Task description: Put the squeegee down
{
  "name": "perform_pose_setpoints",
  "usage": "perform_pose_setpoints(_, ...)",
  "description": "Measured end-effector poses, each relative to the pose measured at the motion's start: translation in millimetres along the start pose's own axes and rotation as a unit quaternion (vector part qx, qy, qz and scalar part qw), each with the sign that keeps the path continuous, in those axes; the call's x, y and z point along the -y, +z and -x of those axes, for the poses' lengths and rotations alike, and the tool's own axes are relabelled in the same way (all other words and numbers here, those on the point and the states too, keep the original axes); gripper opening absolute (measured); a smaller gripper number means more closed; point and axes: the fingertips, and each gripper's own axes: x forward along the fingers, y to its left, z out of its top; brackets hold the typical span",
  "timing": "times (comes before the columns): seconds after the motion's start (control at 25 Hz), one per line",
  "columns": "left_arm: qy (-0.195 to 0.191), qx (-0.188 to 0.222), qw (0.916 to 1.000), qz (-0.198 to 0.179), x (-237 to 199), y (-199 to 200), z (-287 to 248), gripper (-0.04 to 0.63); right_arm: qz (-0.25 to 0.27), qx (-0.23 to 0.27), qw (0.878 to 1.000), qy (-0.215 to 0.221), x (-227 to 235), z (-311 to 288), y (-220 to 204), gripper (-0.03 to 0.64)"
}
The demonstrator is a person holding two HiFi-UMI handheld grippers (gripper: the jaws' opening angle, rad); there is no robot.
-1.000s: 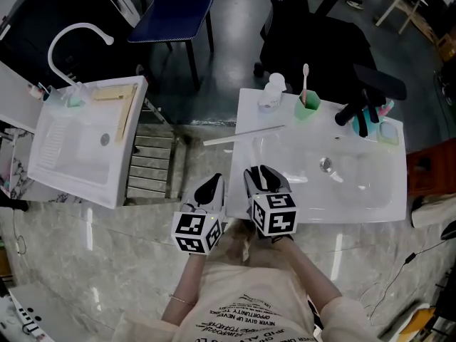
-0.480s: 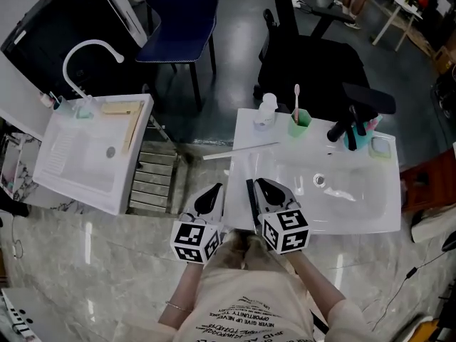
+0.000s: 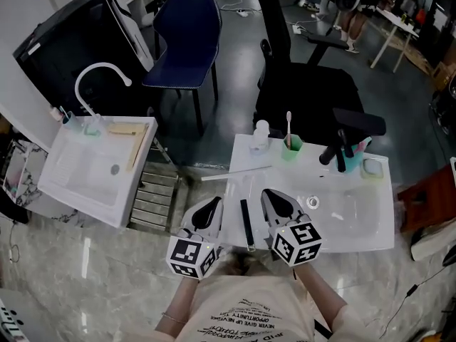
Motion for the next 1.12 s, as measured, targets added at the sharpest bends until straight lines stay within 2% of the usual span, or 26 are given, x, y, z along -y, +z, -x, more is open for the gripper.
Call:
perform_pose_setpoints(0.52, 0.042, 0.064, 0.9967, -0.027, -19, 48, 12, 0.023, 0.002, 0.075, 0.997, 0.010, 19, 20, 54, 0.005)
perform_pose_setpoints(1.12, 0.084, 0.068, 0.9939, -0.022, -34, 43, 21, 0.023, 0.020, 0.101, 0.995, 0.006, 30, 30, 68, 0.003)
